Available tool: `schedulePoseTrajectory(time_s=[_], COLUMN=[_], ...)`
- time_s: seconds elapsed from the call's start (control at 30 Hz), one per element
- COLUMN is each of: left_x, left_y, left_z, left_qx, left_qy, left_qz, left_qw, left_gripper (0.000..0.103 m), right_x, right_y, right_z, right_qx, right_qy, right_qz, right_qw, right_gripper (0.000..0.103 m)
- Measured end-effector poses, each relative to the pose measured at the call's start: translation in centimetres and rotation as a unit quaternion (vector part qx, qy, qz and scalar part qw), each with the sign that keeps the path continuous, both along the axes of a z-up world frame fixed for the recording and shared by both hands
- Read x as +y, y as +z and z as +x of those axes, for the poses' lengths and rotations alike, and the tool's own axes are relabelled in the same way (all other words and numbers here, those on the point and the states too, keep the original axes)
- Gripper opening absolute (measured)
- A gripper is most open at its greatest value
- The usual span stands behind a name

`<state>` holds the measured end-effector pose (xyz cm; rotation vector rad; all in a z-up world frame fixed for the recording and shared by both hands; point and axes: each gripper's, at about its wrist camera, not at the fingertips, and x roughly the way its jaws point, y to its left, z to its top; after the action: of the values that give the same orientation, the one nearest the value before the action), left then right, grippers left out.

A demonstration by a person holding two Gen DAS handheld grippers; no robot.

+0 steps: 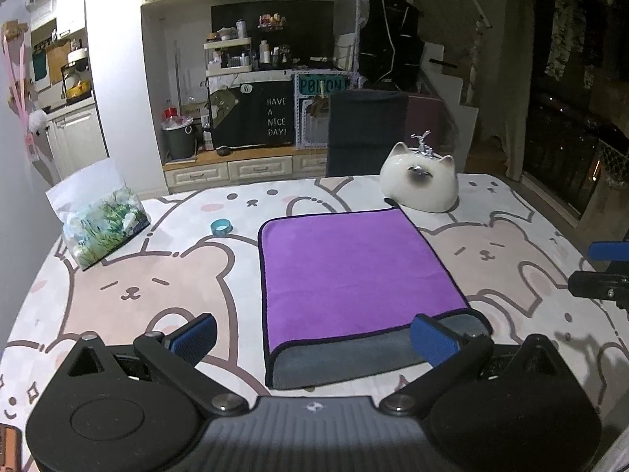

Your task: Fold towel

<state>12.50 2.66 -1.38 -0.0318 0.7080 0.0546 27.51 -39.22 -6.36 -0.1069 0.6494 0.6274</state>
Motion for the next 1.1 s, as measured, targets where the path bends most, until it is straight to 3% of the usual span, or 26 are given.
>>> schedulePoseTrajectory(time_s=[0.33, 0.47, 0.63, 0.87, 1.07, 1.1], left_x=[2.5, 3.9, 5.6, 7.8, 8.9, 9.0], left_y=[-5.2, -7.5, -9.7, -11.6, -12.7, -12.9], left_z=[3.8, 5.1, 6.2, 6.8, 7.2, 7.3], left_qx=[0.049, 0.07, 0.089, 0.074, 0.068, 0.07], left_qy=[-0.028, -0.053, -0.042, -0.041, -0.032, -0.035], left_qz=[-0.003, -0.039, -0.063, -0.129, -0.171, -0.177], left_qw=[0.9984, 0.9954, 0.9931, 0.9881, 0.9824, 0.9811], left_gripper=[0.103, 0.103, 0.103, 0.101, 0.076, 0.07], right_x=[-0.1, -0.4, -1.1, -1.7, -1.3, -1.3], right_y=[-3.7, -5.4, -7.6, -9.9, -10.8, -10.9], right_z=[3.7, 5.2, 6.7, 8.8, 9.5, 9.7], right_qx=[0.012, 0.021, 0.029, 0.073, 0.103, 0.114], right_qy=[-0.011, -0.021, -0.033, 0.012, 0.026, 0.033], right_qz=[-0.031, -0.025, -0.01, 0.03, 0.02, 0.026], right_qw=[0.999, 0.999, 0.999, 0.997, 0.994, 0.993], right_gripper=[0.103, 0.103, 0.103, 0.103, 0.102, 0.098])
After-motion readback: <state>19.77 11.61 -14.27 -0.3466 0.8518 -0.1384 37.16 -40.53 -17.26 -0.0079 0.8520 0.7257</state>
